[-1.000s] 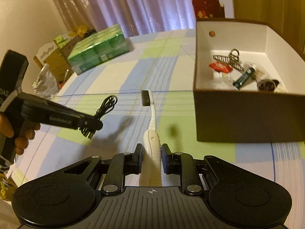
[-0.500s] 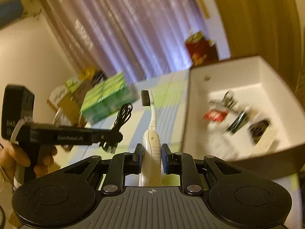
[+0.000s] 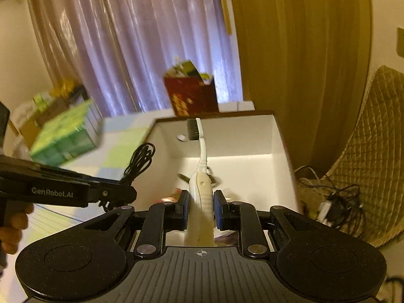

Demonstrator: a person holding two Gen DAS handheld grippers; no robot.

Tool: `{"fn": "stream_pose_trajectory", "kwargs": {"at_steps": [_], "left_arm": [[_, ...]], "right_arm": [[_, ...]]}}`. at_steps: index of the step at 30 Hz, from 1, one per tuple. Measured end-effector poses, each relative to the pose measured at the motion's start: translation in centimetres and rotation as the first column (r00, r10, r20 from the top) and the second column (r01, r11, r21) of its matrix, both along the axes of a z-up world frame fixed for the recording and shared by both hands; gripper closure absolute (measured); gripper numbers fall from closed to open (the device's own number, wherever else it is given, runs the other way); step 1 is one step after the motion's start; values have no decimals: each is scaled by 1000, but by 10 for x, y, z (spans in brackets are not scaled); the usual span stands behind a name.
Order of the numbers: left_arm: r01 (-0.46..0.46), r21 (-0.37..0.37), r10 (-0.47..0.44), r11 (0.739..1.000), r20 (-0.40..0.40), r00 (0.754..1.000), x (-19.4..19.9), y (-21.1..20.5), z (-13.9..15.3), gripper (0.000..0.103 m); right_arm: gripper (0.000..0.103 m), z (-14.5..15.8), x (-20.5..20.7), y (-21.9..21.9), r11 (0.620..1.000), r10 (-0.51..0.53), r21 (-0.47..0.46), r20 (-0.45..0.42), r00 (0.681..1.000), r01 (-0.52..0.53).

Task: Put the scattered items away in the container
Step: 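Open both tools to drop the cable and toothbrush into the box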

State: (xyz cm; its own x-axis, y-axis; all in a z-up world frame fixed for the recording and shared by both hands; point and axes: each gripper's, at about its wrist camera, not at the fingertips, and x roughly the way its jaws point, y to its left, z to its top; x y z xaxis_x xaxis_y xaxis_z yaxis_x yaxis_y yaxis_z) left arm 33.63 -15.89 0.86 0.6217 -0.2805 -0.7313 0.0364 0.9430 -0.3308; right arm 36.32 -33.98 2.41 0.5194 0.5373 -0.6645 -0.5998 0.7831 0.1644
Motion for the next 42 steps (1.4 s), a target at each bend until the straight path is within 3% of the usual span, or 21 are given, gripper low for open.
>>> {"fn": "stream_pose_trajectory", "kwargs": {"at_steps": [10, 16, 24, 25, 26, 27, 28, 31, 38, 42], "left_arm": [[-68, 37, 73, 997, -137, 988, 82, -6, -52, 86], [-90, 38, 95, 995, -144, 985, 102, -4, -72, 86], [-82, 44, 87, 996, -130, 988, 105, 0, -64, 81], [-79, 40, 84, 996, -130, 988, 104, 1, -62, 81], [-76, 35, 80, 997, -130, 988, 103, 2, -60, 80], [-72, 33, 75, 997, -128, 989, 101, 2, -57, 79], [-67, 36, 71, 997, -126, 990, 99, 1, -55, 75], [-50, 40, 55, 998, -116, 992, 92, -1, -47, 68], [-12, 79, 19, 997, -93, 995, 70, -16, -28, 54], [-8, 102, 15, 995, -66, 998, 53, -24, -14, 39]], "right_arm": [[80, -49, 71, 32, 966, 80, -247, -8, 997, -79], [80, -60, 82, 38, 954, 127, -280, 59, 990, -105], [80, -57, 78, 34, 943, 177, -292, 38, 983, -159], [75, -55, 75, 32, 945, 180, -284, 31, 983, -164], [36, -52, 72, 29, 948, 179, -273, 30, 983, -164], [11, -49, 67, 26, 953, 172, -263, 53, 984, -153], [0, -45, 61, 24, 957, 174, -249, 89, 981, -147], [0, -37, 49, 18, 957, 202, -226, 82, 976, -179], [0, -24, 33, 5, 973, 157, -179, 37, 987, -148], [0, -16, 18, -3, 980, 131, -156, 32, 991, -124]]}}
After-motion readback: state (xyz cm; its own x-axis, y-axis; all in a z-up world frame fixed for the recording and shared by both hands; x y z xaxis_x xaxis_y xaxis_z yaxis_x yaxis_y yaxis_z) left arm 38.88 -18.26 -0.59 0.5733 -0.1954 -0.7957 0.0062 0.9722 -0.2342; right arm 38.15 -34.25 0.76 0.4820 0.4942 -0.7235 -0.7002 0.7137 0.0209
